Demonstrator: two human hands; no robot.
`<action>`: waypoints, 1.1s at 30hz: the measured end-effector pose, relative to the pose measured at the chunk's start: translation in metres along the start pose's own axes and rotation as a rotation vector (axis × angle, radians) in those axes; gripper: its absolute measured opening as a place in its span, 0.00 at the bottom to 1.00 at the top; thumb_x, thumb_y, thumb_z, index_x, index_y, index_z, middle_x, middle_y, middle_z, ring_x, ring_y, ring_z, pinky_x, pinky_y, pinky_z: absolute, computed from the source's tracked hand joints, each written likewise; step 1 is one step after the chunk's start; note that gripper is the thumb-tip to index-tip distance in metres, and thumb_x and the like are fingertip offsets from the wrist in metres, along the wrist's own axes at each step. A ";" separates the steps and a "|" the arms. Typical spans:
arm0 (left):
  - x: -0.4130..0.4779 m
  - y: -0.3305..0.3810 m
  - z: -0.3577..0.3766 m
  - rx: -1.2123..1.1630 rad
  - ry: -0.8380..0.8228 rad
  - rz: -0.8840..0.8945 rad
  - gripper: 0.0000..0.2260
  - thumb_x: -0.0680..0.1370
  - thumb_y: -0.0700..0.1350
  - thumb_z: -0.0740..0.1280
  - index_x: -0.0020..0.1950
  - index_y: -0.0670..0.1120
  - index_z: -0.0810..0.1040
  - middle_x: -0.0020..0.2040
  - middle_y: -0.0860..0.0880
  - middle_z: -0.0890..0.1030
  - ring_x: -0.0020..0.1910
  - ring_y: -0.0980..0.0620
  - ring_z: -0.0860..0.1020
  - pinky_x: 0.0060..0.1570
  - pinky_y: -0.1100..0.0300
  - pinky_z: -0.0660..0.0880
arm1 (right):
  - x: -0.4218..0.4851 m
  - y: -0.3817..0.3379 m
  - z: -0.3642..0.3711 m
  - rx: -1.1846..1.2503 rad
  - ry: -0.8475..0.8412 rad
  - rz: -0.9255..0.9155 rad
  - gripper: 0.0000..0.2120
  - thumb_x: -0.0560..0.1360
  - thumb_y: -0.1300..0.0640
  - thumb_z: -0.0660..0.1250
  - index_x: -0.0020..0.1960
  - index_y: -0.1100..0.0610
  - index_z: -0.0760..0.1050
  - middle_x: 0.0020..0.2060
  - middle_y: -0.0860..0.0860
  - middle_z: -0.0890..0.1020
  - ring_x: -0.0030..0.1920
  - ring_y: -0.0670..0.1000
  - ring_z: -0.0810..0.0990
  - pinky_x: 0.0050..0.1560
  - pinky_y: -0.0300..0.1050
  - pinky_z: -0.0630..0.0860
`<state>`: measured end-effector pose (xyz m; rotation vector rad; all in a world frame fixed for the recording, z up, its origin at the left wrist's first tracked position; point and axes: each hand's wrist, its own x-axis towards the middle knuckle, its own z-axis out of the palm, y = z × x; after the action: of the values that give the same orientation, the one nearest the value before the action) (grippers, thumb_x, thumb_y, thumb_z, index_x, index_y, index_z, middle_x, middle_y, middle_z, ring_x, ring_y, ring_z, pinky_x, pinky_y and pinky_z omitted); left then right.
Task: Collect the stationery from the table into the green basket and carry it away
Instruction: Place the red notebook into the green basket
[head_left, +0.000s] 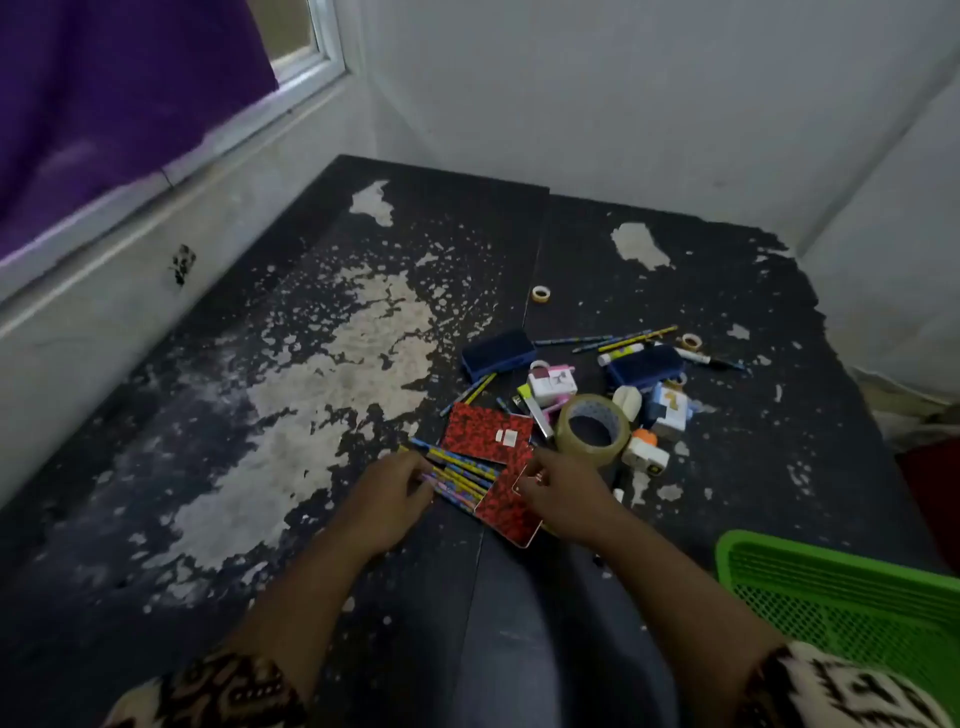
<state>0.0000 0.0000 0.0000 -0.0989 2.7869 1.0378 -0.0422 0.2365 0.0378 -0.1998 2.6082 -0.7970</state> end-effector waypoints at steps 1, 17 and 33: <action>0.004 -0.006 0.005 0.047 0.015 0.015 0.09 0.80 0.47 0.67 0.59 0.48 0.78 0.52 0.50 0.76 0.53 0.51 0.76 0.47 0.61 0.71 | 0.004 0.006 0.010 -0.013 -0.008 0.020 0.12 0.74 0.46 0.65 0.48 0.55 0.76 0.46 0.55 0.80 0.49 0.55 0.79 0.45 0.43 0.72; 0.078 0.032 0.031 0.261 0.092 0.115 0.27 0.78 0.51 0.68 0.75 0.46 0.65 0.76 0.46 0.66 0.76 0.46 0.62 0.75 0.44 0.60 | 0.014 0.015 0.053 0.217 0.248 0.410 0.54 0.59 0.48 0.82 0.73 0.56 0.53 0.63 0.57 0.77 0.61 0.61 0.77 0.60 0.57 0.73; 0.137 0.045 0.023 0.758 -0.183 0.206 0.42 0.65 0.64 0.76 0.74 0.50 0.65 0.70 0.46 0.67 0.73 0.45 0.61 0.75 0.38 0.48 | 0.014 0.037 0.057 0.912 0.163 0.520 0.10 0.72 0.67 0.72 0.49 0.55 0.82 0.43 0.52 0.86 0.45 0.54 0.85 0.49 0.52 0.82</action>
<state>-0.1373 0.0486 -0.0121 0.3612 2.8446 -0.0377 -0.0320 0.2351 -0.0312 0.7808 1.9939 -1.6963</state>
